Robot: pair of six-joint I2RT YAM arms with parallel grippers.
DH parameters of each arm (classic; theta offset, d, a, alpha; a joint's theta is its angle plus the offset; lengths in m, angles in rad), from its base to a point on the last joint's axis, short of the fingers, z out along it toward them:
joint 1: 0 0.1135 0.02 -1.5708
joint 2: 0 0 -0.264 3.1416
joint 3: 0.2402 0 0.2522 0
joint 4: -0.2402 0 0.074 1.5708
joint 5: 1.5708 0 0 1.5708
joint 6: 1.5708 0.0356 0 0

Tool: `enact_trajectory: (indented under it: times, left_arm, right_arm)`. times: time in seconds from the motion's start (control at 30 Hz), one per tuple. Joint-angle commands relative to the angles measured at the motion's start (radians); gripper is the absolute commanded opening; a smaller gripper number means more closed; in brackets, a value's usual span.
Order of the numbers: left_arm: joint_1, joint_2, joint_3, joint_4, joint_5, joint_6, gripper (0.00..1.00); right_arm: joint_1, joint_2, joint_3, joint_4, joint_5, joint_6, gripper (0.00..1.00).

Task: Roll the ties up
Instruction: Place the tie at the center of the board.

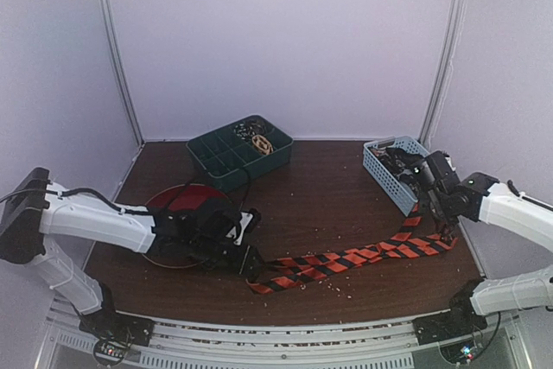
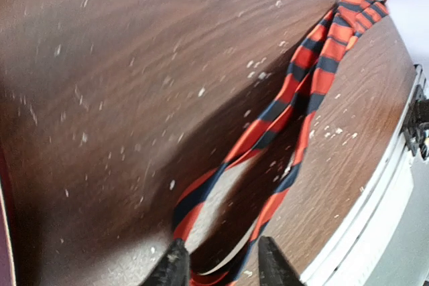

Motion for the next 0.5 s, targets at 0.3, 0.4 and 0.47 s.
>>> enact_trajectory:
  times: [0.3,0.4,0.47]
  left_arm:
    - [0.002,-0.045,-0.007,0.04,0.06,0.364,0.55]
    - [0.002,-0.027,0.018,0.032,0.101,0.426,0.58]
    - [0.002,0.015,0.075,-0.017,0.118,0.489,0.59]
  right_arm:
    - [-0.012,0.062,0.041,0.031,-0.343,0.074,0.61]
    - [-0.014,0.048,0.042,0.007,-0.368,0.128,0.67]
    - [-0.022,0.029,0.039,-0.01,-0.359,0.182,0.72]
